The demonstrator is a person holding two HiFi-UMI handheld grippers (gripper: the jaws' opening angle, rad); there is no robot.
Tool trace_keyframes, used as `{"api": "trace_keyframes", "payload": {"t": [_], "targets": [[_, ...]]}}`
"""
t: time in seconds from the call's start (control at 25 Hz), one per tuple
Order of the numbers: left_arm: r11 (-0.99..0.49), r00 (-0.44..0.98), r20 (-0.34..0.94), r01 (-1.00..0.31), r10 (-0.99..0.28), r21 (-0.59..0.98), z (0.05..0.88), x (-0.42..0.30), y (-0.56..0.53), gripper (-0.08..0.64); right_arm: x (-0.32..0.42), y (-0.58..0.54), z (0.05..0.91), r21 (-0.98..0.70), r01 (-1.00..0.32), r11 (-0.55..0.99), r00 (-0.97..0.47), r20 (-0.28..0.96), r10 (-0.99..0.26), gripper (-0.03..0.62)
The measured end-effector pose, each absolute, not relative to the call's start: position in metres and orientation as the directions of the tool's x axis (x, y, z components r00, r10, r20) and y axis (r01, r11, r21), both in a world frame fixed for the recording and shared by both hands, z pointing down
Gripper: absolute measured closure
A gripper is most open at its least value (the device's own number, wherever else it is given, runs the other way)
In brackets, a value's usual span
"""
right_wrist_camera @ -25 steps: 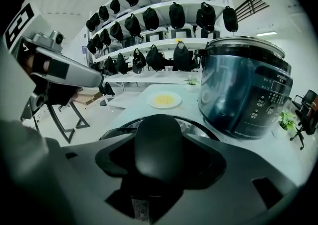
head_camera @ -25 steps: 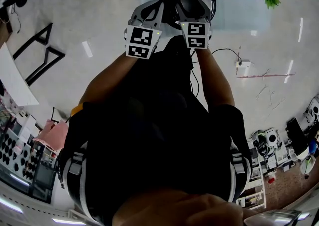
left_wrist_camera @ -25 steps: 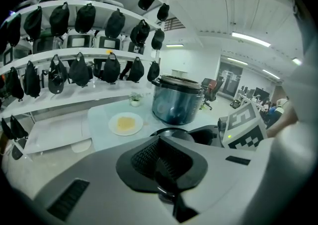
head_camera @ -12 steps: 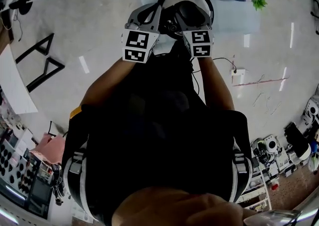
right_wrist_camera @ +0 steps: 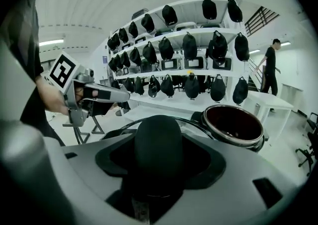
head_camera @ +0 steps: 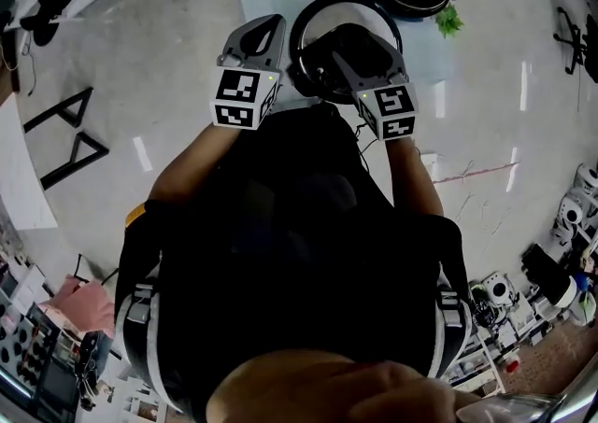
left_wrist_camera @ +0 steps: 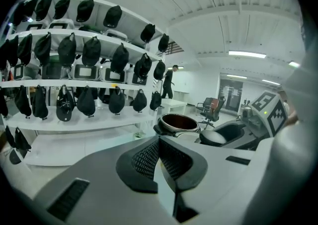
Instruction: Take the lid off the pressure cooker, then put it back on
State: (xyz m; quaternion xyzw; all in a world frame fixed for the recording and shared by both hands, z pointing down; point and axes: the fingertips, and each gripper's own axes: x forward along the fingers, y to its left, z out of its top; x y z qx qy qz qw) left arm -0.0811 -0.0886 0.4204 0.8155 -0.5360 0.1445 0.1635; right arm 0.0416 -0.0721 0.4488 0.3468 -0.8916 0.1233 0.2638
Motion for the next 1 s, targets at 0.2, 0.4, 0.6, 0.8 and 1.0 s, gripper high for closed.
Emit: {"api": "trace_keyframes", "payload": {"t": [0.2,0.4,0.6,0.8,1.0], "targets": [[-0.381,0.384,0.382,-0.920,-0.841,0.086,0.400,-0.050,-0.108,0.552,0.074,-0.099,0.413,-0.010,-0.657,0.754,-0.649,0.517,-0.559,0.302],[-0.360,0.356,0.365,-0.931,-0.860,0.059,0.390,-0.030,-0.122,0.553,0.103,-0.134,0.401,0.025,-0.630,0.776,-0.660,0.509,-0.552,0.302],[-0.309,0.302,0.366,-0.950,-0.880,0.040,0.380,-0.004,-0.145,0.552,0.139,-0.192,0.388,0.048,-0.612,0.790,-0.678,0.484,-0.554,0.302],[-0.257,0.246,0.382,-0.966,-0.891,0.024,0.377,0.014,-0.161,0.552,0.161,-0.247,0.383,0.086,-0.566,0.820,-0.692,0.490,-0.530,0.302],[-0.196,0.183,0.404,-0.981,-0.896,0.009,0.384,0.009,-0.167,0.553,0.153,-0.286,0.396,0.084,-0.504,0.860,-0.720,0.510,-0.471,0.302]]}}
